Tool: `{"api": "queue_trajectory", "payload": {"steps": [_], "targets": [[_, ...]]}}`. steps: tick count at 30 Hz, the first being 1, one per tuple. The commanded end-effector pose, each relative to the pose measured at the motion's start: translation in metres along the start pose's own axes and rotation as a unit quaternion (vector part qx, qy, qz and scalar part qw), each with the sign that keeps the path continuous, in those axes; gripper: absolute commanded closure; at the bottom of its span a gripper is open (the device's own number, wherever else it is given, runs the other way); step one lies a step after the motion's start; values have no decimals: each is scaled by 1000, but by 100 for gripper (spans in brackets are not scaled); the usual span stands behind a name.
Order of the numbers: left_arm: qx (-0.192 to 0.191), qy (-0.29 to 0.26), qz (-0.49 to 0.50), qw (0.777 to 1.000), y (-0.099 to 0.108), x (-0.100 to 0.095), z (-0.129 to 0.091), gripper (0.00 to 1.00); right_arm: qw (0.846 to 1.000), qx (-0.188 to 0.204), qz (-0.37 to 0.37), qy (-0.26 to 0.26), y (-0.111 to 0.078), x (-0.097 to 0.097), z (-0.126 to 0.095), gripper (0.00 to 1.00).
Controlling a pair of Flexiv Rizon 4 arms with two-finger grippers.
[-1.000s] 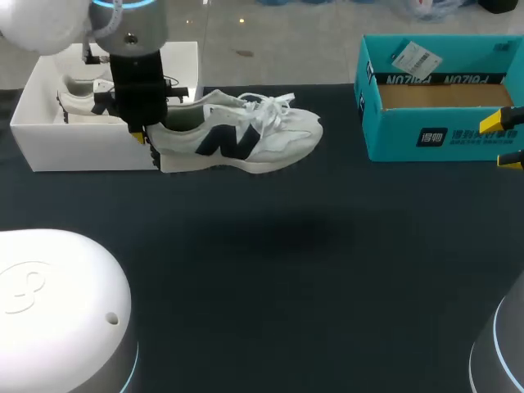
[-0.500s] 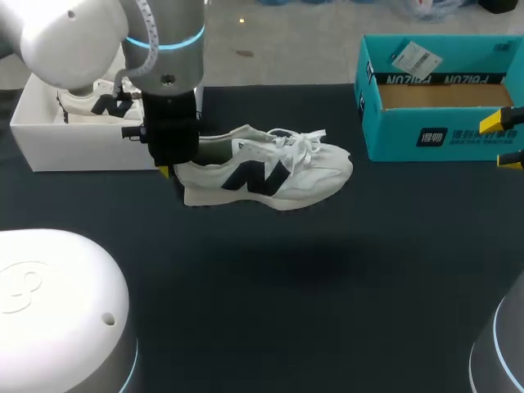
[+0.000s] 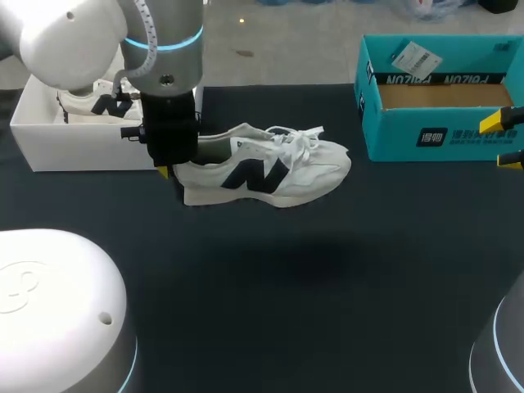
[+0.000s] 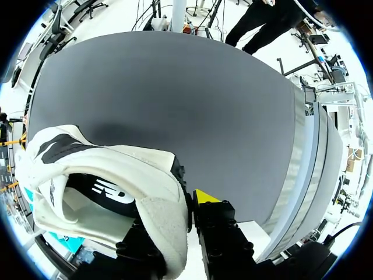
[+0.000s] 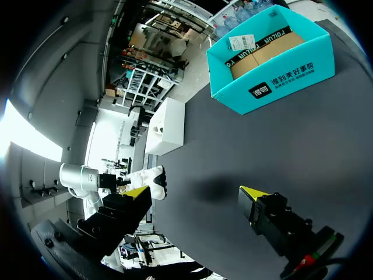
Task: Take the shoe out of the shoebox, open the shoe tongue, remove and reinsert the insole, then place the shoe into the shoebox
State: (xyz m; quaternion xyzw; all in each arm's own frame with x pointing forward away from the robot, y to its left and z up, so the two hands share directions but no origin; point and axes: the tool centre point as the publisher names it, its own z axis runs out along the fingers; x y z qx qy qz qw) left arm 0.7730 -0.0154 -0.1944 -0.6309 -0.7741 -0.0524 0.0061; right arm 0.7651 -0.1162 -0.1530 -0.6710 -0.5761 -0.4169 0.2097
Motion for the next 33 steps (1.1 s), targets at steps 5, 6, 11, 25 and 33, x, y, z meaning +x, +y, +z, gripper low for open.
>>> {"api": "queue_trajectory", "payload": {"steps": [5, 6, 11, 25, 33], "targets": [[12, 10, -18, 1000, -12, -10, 38, 100, 1000, 0, 1, -2, 0, 0, 1, 0], [15, 9, -19, 1000, -15, -13, 45, 100, 1000, 0, 1, -2, 0, 0, 1, 0], [36, 11, -25, 999, -21, -21, 78, 100, 1000, 0, 1, -2, 0, 0, 1, 0], [38, 47, -4, 998, -27, -32, 154, 100, 1000, 0, 1, -2, 0, 0, 1, 0], [34, 54, 11, 998, -34, -41, 186, 100, 1000, 0, 1, -2, 0, 0, 1, 0]]}}
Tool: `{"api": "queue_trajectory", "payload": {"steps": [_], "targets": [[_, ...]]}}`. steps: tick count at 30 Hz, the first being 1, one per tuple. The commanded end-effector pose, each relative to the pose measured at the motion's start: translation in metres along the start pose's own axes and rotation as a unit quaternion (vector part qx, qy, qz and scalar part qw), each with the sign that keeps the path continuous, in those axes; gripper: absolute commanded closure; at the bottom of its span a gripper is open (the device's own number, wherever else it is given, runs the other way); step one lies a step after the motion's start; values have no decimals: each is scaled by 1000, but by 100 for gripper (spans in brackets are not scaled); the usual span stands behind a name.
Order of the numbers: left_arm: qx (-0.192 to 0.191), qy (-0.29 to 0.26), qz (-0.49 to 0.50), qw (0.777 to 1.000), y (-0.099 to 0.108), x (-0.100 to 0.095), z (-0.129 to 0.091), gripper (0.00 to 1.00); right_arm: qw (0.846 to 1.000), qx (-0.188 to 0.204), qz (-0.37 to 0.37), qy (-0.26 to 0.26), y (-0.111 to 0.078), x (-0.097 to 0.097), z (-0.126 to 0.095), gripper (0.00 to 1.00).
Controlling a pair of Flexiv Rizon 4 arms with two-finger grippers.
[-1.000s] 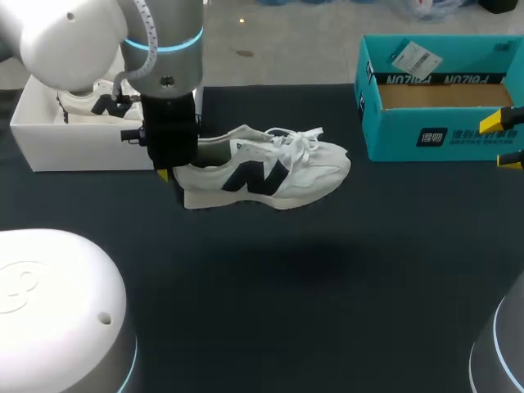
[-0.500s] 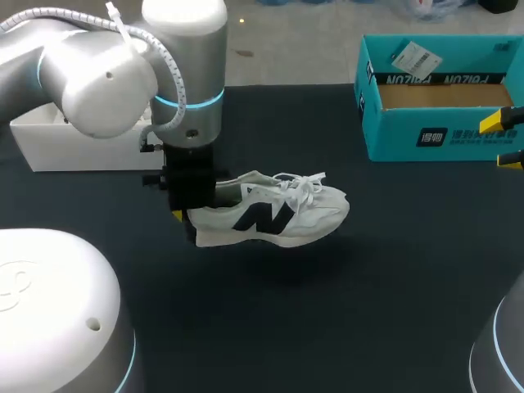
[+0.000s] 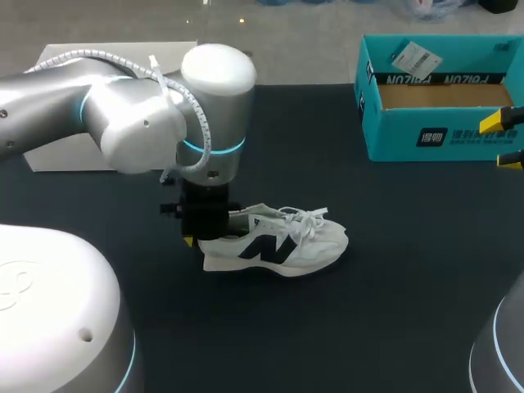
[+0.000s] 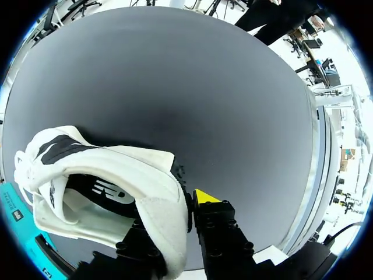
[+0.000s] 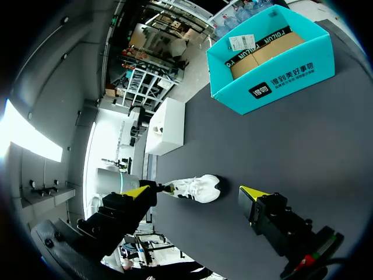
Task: Take the shoe out of the shoebox, open the shoe tongue, remove and reinsert the insole, then place the shoe into the shoebox
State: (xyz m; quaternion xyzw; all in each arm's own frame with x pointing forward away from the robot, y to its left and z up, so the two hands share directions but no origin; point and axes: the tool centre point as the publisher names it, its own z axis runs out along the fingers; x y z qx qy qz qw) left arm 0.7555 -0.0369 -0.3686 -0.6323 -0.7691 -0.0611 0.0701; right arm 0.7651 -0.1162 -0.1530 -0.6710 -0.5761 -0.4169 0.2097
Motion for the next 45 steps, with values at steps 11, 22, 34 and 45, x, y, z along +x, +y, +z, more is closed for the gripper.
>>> {"api": "queue_trajectory", "payload": {"steps": [11, 22, 34, 45], "targets": [[18, -11, 34, 999, 5, -17, 38, 100, 1000, 0, 1, -2, 0, 0, 1, 0], [24, -44, 54, 997, -6, -14, 3, 0, 1000, 0, 1, -2, 0, 0, 1, 0], [78, -168, -91, 978, -2, 5, -65, 0, 1000, 0, 1, -2, 0, 0, 1, 0], [90, -209, -87, 970, 6, 12, -92, 0, 1000, 0, 1, -2, 0, 0, 1, 0]]}}
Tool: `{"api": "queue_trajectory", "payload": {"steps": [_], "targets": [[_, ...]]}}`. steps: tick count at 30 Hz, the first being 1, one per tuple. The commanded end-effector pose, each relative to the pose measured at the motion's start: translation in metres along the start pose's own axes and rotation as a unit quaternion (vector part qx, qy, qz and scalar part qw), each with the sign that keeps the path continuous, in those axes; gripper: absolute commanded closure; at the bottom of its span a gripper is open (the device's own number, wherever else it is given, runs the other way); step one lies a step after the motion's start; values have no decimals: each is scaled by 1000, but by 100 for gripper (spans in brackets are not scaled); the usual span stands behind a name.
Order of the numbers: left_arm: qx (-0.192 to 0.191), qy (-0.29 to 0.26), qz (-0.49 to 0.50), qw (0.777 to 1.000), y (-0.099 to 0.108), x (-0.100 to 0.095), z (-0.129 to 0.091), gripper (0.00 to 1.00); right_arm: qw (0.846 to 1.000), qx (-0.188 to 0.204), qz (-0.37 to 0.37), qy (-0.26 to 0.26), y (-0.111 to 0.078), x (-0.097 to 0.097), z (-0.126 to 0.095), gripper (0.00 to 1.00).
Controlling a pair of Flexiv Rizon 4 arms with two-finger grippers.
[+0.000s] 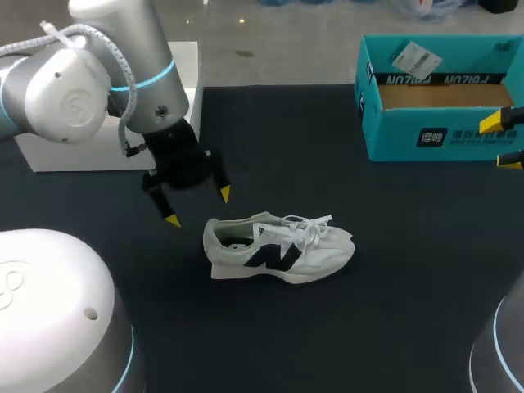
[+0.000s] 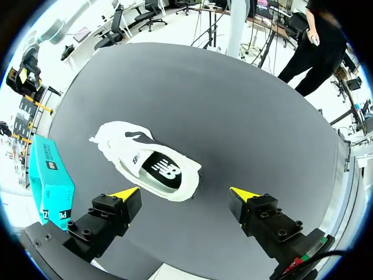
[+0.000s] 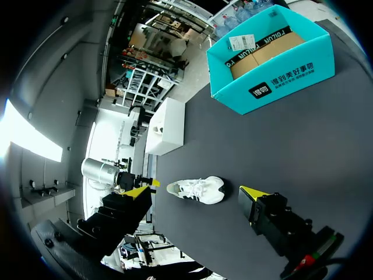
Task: Take the shoe out of the shoebox, open the shoe tongue, remove and reinsert the insole, then place the shoe into the shoebox
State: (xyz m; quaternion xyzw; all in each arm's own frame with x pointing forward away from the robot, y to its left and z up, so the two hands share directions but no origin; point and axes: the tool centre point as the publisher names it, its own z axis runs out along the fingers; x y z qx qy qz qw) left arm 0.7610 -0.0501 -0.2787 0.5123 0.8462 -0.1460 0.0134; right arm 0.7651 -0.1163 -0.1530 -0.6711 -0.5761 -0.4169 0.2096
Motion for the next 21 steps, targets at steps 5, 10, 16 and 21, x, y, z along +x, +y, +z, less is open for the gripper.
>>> {"api": "queue_trajectory", "payload": {"steps": [5, 10, 16, 21], "targets": [[-19, -13, 52, 998, 4, 7, -5, 0, 1000, 0, 1, -2, 0, 0, 1, 0], [52, -33, -14, 998, 13, 11, 3, 0, 1000, 0, 1, -2, 0, 0, 1, 0], [179, -224, -211, 935, 30, 30, 1, 0, 1000, 0, 1, -2, 0, 0, 1, 0], [243, -352, -308, 850, 38, 40, -8, 0, 1000, 0, 1, -2, 0, 0, 1, 0]]}}
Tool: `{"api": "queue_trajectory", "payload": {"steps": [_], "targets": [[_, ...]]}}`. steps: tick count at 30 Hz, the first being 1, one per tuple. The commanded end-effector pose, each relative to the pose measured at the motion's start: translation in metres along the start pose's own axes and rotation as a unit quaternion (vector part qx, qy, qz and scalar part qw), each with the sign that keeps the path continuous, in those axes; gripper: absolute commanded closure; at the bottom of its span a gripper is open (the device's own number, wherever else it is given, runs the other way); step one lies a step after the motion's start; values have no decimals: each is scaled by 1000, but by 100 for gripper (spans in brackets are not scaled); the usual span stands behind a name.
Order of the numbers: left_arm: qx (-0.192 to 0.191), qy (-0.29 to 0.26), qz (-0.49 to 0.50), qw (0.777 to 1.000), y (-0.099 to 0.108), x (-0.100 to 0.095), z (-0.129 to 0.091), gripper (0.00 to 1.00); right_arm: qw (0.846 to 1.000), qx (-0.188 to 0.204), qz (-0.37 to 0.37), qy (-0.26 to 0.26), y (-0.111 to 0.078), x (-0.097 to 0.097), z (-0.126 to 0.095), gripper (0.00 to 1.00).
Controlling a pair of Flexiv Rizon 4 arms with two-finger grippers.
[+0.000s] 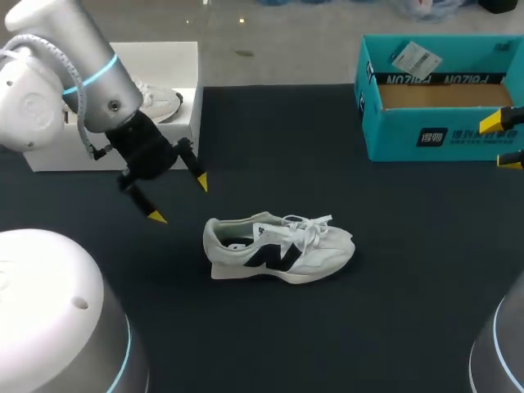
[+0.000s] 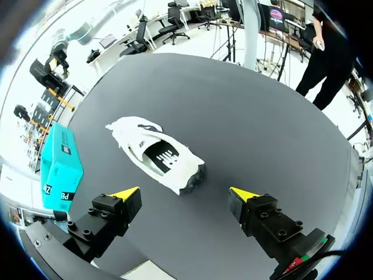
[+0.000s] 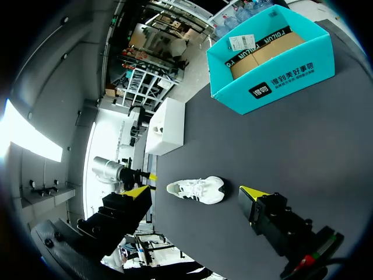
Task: Take the shoe out of the shoebox, open the shoe tongue, remove and reinsert the insole, then place the shoe into the shoebox
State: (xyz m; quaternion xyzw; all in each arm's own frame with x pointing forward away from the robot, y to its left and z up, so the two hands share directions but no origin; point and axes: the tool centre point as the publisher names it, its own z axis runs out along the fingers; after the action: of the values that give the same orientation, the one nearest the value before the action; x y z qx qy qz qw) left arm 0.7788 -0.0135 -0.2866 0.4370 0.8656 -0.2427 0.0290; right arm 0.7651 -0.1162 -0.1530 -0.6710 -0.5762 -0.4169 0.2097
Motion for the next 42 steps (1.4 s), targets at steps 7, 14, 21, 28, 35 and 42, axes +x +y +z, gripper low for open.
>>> {"api": "queue_trajectory", "payload": {"steps": [7, 14, 21, 28, 35, 42], "targets": [[266, -405, -329, 811, 1, 18, -16, 0, 1000, 0, 1, -2, 0, 0, 1, 0], [270, -349, -270, 856, -7, 13, -15, 0, 1000, 0, 1, -2, 0, 0, 1, 0], [270, -349, -270, 856, -7, 13, -15, 0, 1000, 0, 1, -2, 0, 0, 1, 0], [285, -352, -333, 827, -5, 15, 1, 0, 1000, 0, 1, -2, 0, 0, 1, 0], [260, -307, -391, 828, 4, 24, 23, 0, 1000, 0, 1, -2, 0, 0, 1, 0], [229, -268, -400, 846, 10, 29, 47, 0, 1000, 0, 1, -2, 0, 0, 1, 0]]}}
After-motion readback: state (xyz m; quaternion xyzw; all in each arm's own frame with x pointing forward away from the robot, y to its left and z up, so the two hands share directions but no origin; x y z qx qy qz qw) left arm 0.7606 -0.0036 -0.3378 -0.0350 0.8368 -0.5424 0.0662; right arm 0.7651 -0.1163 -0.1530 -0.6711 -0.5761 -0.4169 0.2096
